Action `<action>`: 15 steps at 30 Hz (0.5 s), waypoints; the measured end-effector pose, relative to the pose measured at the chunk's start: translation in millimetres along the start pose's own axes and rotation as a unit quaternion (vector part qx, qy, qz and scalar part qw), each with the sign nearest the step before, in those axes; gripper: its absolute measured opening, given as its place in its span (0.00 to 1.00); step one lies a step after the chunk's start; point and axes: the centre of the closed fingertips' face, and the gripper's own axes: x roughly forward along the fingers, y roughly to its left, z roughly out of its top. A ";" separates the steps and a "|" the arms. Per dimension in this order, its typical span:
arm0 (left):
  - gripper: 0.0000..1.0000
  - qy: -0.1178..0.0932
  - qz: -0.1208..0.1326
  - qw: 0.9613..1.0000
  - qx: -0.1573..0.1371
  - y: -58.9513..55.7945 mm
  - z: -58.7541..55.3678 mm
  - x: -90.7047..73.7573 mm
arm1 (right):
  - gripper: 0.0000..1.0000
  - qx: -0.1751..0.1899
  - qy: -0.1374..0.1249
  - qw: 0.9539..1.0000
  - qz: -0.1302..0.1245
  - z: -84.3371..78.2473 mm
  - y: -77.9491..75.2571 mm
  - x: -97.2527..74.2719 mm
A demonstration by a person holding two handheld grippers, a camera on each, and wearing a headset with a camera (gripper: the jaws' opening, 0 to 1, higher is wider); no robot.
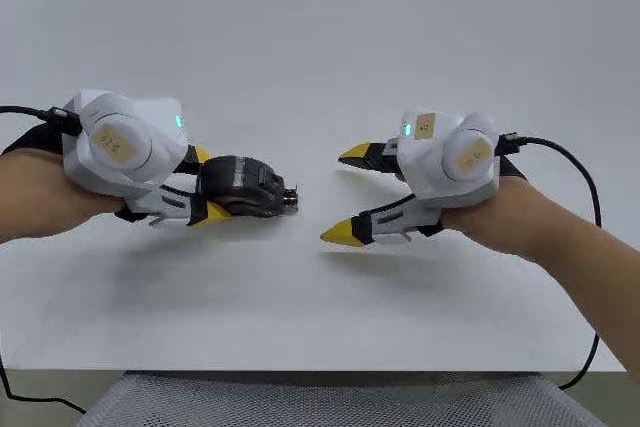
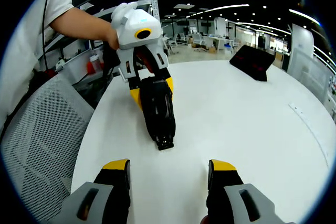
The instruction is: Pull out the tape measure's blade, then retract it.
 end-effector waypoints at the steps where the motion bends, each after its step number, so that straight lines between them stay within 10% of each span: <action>1: 0.27 0.001 0.001 1.000 0.000 -0.1 0.1 0.2 | 0.57 -0.001 0.001 1.000 0.001 0.2 0.1 1.6; 15: 0.27 0.001 0.010 1.000 -0.004 0.1 -0.8 -0.4 | 0.39 -0.023 -0.011 0.999 0.022 6.3 2.1 27.2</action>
